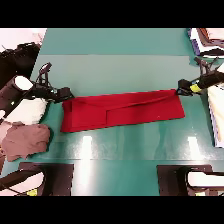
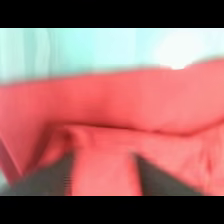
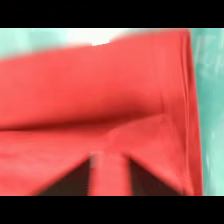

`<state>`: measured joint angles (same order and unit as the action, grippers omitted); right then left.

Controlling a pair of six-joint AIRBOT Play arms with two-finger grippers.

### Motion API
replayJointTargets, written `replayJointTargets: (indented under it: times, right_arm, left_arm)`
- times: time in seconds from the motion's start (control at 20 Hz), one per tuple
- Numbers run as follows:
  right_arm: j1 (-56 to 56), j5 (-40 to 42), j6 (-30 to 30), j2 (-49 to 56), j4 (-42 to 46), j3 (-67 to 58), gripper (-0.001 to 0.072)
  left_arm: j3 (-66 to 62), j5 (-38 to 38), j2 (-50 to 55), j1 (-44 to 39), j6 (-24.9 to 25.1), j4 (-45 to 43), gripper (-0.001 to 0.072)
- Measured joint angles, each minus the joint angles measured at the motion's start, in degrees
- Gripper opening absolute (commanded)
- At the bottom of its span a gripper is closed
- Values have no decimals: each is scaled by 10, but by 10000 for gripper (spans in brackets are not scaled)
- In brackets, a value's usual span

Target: Fold the shirts.

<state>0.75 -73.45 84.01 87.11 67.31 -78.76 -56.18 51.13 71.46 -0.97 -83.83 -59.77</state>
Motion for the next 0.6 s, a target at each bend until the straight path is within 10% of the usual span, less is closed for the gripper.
replayJointTargets:
  times: [0.25, 0.35, 0.45, 0.6]
  right_arm:
    - [25, -20, -40, 40, -29, -38, 358]
    - [56, -33, -61, 39, -36, -23, 407]
    - [94, -43, -80, 38, -42, 0, 571]
    - [150, -65, -112, 57, -66, 33, 571]
  left_arm:
    - [-39, 33, 17, 0, 2, 3, 485]
    - [-47, 57, 19, 0, 2, 12, 21]
    - [-51, 72, 21, 0, 3, 24, 35]
    - [-54, 78, 21, -2, 3, 57, 26]
